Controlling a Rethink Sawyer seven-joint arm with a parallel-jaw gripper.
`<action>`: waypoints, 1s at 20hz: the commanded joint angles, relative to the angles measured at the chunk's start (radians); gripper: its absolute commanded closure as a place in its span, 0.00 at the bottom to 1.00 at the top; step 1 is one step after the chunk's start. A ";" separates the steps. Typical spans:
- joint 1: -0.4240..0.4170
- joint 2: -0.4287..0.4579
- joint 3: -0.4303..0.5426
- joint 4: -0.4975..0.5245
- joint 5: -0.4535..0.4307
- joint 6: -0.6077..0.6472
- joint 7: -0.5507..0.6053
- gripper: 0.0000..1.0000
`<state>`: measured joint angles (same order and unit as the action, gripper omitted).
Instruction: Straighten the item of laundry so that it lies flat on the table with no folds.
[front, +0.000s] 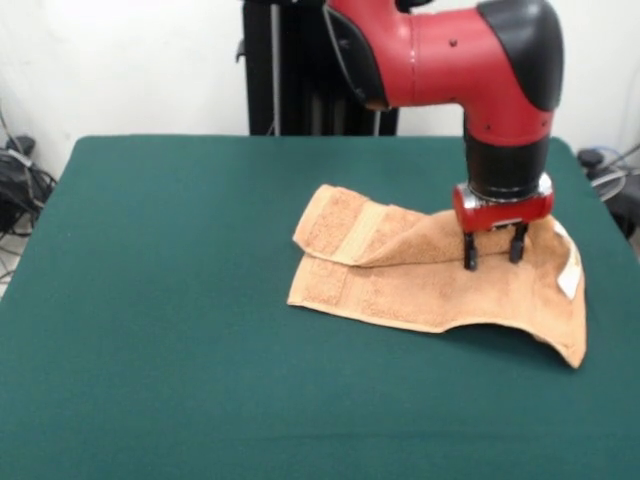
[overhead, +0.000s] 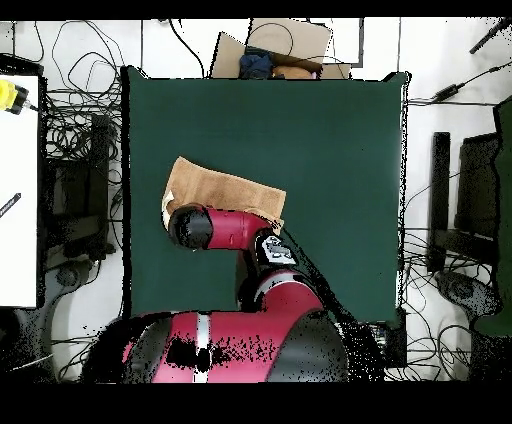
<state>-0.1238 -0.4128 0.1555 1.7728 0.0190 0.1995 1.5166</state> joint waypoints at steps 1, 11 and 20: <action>0.127 0.014 -0.196 0.045 0.082 0.077 0.330 0.00; 0.077 -0.227 -0.217 0.209 0.077 0.206 0.216 0.00; -0.044 -0.231 -0.165 0.235 0.017 0.183 0.121 0.00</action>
<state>-0.1205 -0.6396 -0.0126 1.9365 0.0607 0.3183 1.5166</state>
